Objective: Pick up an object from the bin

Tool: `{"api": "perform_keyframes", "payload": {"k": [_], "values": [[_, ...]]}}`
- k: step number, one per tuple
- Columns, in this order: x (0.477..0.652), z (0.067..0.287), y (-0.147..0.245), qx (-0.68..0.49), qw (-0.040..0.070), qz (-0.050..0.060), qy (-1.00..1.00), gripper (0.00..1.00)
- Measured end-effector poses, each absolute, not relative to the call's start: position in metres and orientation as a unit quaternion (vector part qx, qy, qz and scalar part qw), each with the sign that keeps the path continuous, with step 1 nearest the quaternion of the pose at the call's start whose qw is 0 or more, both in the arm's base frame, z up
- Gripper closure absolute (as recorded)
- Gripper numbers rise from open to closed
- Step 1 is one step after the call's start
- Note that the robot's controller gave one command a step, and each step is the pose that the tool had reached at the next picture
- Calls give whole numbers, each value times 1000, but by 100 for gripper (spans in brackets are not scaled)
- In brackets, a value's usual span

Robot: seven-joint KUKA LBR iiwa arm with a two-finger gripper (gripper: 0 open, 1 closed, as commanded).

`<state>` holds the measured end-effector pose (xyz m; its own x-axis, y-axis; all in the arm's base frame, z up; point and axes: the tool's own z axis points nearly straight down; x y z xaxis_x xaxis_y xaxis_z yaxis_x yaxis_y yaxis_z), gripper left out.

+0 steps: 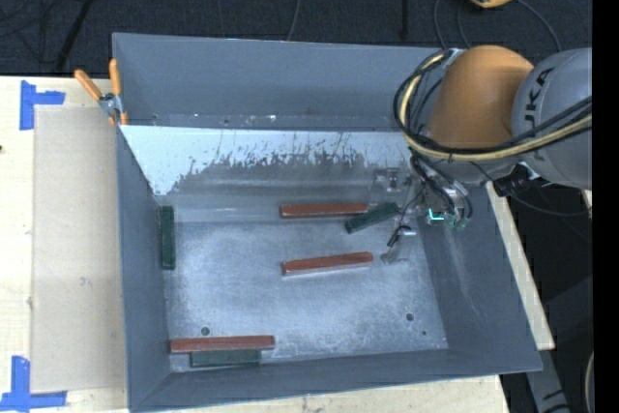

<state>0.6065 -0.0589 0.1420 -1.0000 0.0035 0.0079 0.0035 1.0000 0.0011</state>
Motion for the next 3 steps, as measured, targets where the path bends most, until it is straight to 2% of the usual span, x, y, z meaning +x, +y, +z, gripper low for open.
{"api": "perform_keyframes", "payload": {"k": [1,2,3], "values": [[608,146,-59,-1,0,0,-1000,0],[602,106,-34,4,-2,1,-1000,0],[600,82,-20,-31,3,-1,-1000,0]]}}
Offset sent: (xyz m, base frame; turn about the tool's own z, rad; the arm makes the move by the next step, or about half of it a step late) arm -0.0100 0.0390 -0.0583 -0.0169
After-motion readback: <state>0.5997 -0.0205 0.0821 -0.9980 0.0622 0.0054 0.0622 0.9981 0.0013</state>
